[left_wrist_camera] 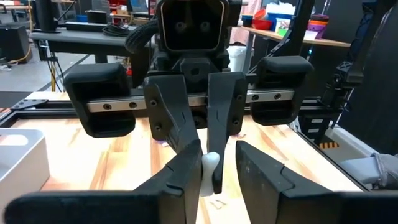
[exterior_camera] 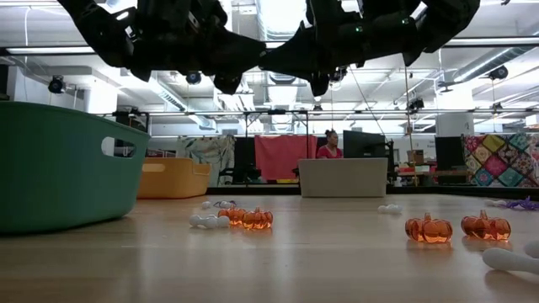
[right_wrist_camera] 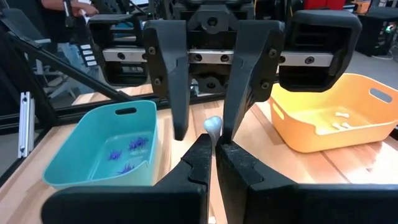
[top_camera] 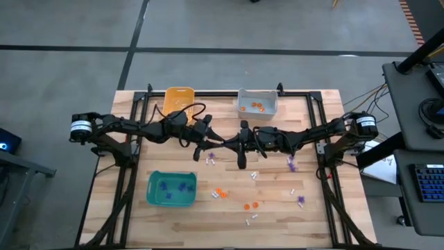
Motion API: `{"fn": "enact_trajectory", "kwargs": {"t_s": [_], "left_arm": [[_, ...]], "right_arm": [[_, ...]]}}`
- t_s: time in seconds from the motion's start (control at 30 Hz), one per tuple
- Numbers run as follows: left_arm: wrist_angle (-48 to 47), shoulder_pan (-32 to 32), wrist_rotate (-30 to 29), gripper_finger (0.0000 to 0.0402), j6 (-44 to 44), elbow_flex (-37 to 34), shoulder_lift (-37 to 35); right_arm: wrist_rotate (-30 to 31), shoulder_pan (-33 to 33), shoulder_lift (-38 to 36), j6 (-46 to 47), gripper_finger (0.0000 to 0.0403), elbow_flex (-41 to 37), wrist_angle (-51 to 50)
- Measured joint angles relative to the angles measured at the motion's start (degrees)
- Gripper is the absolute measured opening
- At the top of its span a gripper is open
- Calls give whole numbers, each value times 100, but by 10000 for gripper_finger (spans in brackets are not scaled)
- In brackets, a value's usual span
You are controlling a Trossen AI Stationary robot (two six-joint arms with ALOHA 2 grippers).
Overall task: Sort Halloween decoration
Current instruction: Put the white bone toy into the orange bin
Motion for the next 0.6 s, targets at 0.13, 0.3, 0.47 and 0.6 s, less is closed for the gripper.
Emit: {"fn": "enact_trajectory", "kwargs": {"t_s": [0.13,0.3,0.47,0.6], "left_arm": [[-36,-1,-96,45,0,0,0],[-43,-1,-100,7,-44,0,0],[-71,1,-102,3,-243,0,0],[-67,1,-102,2,-258,0,-2]], "right_arm": [[-5,0,0,-2,12,0,-11],[-7,2,0,-2,12,0,-15],[-9,2,0,234,20,8,-98],[-4,0,0,350,53,9,-120]]}}
